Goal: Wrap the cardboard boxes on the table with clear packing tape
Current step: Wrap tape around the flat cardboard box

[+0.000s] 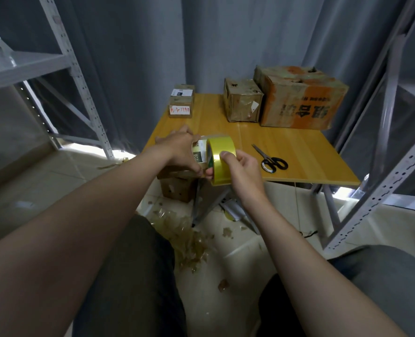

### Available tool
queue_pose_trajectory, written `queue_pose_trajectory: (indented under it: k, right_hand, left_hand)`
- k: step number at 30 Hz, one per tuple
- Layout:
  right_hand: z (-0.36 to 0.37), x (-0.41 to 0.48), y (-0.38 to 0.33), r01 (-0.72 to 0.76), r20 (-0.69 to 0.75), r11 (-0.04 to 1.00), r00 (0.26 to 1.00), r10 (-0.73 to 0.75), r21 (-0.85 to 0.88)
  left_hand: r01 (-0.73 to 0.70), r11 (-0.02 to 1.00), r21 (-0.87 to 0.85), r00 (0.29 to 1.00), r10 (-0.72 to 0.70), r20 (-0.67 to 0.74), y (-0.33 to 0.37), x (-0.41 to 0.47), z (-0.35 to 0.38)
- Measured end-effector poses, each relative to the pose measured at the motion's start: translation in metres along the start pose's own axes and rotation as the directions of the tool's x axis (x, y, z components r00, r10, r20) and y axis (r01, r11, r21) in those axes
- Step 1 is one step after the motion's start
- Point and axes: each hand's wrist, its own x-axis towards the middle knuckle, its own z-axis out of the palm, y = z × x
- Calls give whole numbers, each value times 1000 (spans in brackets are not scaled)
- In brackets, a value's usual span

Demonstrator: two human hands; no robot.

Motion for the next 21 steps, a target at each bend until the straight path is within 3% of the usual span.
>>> queue_pose_trajectory:
  k: [4,12,21]
  right_hand:
    - [6,-3,-8,3,-85,994,996,-13,-114]
    - [-3,-19,5,-178,-41,982,983,180,56]
    - [-7,-26,7,-268,-17,963,963,268,3]
  left_hand:
    - [-1,995,-99,998,7,64,-4,4,8]
    - [22,985,-174,992,0,124,-2,6,13]
    - [27,987,-157,991,-6,130,0,3,11]
